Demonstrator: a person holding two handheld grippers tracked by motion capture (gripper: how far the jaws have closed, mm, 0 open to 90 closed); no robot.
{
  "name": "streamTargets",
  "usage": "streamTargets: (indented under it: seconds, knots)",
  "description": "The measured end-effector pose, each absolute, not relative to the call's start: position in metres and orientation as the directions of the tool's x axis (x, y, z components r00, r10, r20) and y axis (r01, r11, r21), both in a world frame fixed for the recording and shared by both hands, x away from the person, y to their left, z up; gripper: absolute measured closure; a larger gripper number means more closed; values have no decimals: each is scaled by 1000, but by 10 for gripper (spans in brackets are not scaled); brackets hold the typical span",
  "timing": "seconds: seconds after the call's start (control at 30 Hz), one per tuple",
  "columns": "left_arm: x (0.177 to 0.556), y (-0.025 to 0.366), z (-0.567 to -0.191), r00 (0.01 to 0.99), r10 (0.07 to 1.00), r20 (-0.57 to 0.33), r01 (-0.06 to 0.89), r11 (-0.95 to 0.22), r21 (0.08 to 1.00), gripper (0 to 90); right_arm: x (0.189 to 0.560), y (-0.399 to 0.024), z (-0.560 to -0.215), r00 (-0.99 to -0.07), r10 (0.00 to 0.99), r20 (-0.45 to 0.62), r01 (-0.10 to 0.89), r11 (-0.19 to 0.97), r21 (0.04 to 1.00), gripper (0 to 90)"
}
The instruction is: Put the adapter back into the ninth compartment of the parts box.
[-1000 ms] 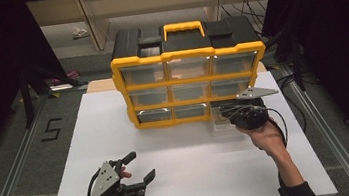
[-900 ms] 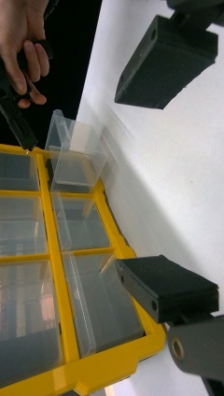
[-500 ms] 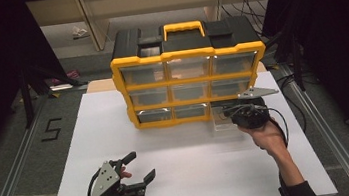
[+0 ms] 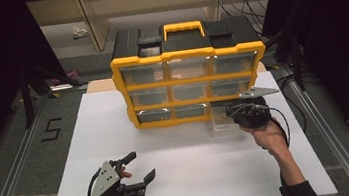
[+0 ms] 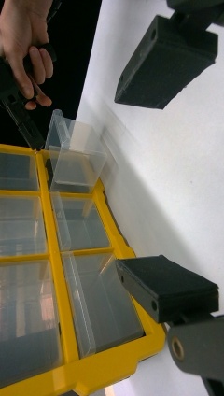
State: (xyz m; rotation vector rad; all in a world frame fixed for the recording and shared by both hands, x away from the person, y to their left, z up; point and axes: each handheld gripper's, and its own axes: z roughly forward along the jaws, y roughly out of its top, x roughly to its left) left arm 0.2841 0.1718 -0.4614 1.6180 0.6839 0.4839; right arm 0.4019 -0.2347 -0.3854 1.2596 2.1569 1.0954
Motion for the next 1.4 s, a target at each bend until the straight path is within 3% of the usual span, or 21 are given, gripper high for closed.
streamTargets:
  seconds: [0.27, 0.4, 0.6, 1.4]
  knots:
    - [284, 172, -461, 736, 673, -69, 159, -73, 984, 169, 404, -238, -388, -489, 872, 33, 558, 283, 780, 755]
    - [284, 172, -461, 737, 673, -70, 160, -72, 985, 168, 405, -240, -387, -462, 886, 37, 569, 264, 779, 570]
    - [284, 171, -461, 737, 672, -70, 161, -73, 984, 169, 400, -237, -379, -469, 882, 32, 527, 251, 812, 419]
    - [285, 171, -462, 735, 674, -76, 167, -71, 983, 169, 379, -215, -364, -572, 819, 43, 409, 239, 881, 317]
